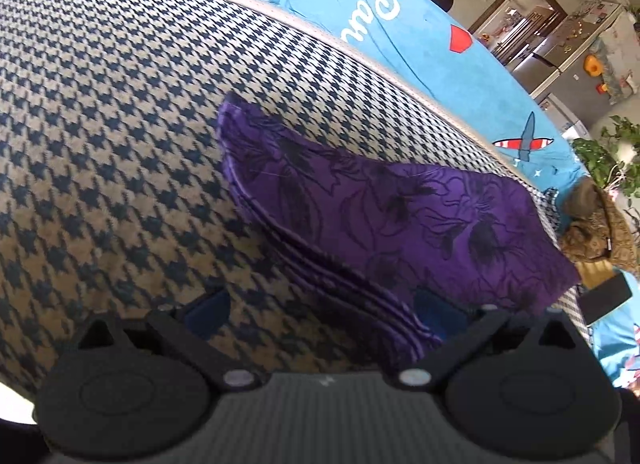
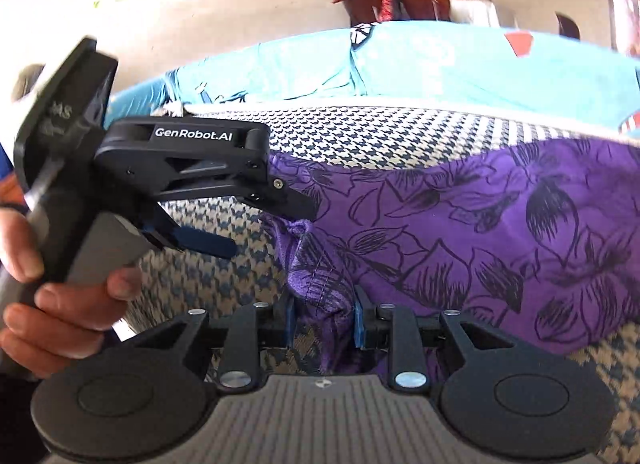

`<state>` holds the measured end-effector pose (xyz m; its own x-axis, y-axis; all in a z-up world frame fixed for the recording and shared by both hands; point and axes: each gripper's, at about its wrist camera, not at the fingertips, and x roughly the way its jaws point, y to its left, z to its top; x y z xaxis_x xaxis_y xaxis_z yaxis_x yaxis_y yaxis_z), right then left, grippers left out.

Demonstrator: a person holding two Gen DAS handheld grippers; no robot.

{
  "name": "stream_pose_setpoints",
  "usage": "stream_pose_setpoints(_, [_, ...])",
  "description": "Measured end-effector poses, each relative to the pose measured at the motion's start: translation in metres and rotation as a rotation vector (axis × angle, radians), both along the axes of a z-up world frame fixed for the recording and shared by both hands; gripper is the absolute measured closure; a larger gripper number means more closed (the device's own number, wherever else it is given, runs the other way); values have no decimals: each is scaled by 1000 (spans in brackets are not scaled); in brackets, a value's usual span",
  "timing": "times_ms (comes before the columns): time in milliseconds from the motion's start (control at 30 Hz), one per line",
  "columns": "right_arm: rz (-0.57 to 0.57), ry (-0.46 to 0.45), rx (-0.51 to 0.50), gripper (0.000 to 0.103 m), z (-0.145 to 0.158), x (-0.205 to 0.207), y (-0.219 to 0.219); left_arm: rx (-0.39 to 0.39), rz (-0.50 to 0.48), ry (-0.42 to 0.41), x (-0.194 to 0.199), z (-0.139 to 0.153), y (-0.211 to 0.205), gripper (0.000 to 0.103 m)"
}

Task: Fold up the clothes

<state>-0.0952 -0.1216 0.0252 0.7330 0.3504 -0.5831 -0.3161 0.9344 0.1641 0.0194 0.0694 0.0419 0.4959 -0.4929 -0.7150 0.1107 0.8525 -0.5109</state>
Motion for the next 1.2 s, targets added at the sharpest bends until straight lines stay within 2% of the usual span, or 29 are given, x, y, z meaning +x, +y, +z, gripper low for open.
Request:
stream_pose_setpoints(133, [3, 8, 48, 76, 5, -6, -4, -54, -1, 44, 19, -9, -6, 0])
stream_pose_setpoints(433, [-7, 7, 39, 76, 4, -8, -7, -50, -33, 47, 62, -18, -34, 1])
stream_pose_setpoints(533, [-11, 17, 19, 75, 0, -6, -5, -11, -58, 23, 66, -17, -44, 9])
stream_pose_setpoints(600, [-6, 15, -5, 71, -2, -5, -3, 21, -74, 5, 67, -16, -49, 15])
stream_pose_setpoints(733, [21, -9, -78, 62, -7, -8, 6, 77, -82, -23, 63, -14, -51, 34])
stream_pose_setpoints(867, [48, -33, -151, 56, -12, -10, 16, 98, -83, -29, 62, -15, -49, 45])
stream_pose_setpoints(1033, [67, -66, -215, 54, -16, -8, 27, 91, -74, -18, 63, -15, -44, 49])
stream_pose_setpoints(1200, [85, -101, -287, 50, -19, -3, 38, 143, -99, -35, 65, -15, -51, 49])
